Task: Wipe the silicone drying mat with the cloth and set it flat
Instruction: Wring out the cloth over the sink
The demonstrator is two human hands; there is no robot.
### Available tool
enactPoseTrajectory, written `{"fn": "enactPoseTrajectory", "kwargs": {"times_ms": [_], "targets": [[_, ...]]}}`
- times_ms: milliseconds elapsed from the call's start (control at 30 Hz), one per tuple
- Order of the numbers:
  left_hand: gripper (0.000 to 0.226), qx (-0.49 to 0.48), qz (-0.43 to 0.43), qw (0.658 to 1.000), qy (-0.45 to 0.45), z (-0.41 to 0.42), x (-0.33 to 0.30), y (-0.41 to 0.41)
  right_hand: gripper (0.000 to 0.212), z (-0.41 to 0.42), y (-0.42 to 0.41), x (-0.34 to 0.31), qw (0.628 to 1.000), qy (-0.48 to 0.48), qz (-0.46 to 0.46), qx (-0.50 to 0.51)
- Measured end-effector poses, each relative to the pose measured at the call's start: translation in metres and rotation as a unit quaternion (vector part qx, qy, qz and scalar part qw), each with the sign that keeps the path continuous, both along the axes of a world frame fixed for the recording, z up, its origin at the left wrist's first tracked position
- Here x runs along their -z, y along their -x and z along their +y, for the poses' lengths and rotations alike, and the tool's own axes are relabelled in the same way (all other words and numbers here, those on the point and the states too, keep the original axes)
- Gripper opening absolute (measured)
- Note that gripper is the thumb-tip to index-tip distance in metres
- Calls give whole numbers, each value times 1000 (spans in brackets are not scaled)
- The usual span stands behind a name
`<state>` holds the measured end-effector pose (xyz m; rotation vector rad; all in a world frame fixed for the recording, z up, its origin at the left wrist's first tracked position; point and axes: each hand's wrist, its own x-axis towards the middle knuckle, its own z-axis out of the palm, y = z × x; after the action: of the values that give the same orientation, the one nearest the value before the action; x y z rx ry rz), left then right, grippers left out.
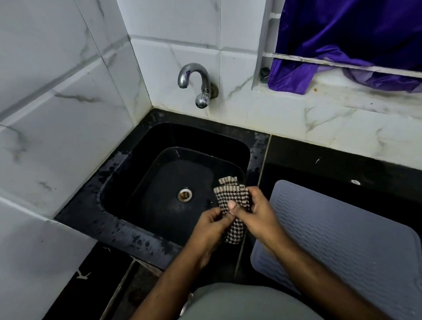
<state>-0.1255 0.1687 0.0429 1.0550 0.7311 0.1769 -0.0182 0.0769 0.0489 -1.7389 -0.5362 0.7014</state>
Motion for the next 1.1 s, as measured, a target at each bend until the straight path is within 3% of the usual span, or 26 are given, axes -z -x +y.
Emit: {"fn": "enactPoseTrajectory", "kwargs": {"times_ms": [100, 200, 400, 533, 667, 767, 1000, 1100], "targets": [[25, -9, 12, 998, -68, -1, 0, -3, 40, -4, -5, 1, 997, 16, -70, 17], [23, -22, -12, 998, -54, -2, -5, -4, 41, -7, -7, -4, 989, 26, -144, 23], [20, -27, -83, 990, 109, -2, -13, -9, 49, -7, -10, -14, 988, 32, -150, 32], [7, -37, -106, 986, 120, 3, -5, -11, 46, -6, -11, -10, 992, 10, -100, 70], [24, -55, -60, 996, -45, 5, 13, -11, 29, -11, -13, 12, 992, 14, -67, 110], [32, -22, -57, 982, -179, 7, 28, -8, 35, -19, -10, 34, 994, 27, -80, 76], [44, 90, -9, 953, -290, -1, 68, 1, 34, -36, -2, 68, 976, 128, -175, -1], [41, 145, 35, 934, -325, 5, 69, -2, 30, -35, -6, 71, 975, 130, -182, 1]]}}
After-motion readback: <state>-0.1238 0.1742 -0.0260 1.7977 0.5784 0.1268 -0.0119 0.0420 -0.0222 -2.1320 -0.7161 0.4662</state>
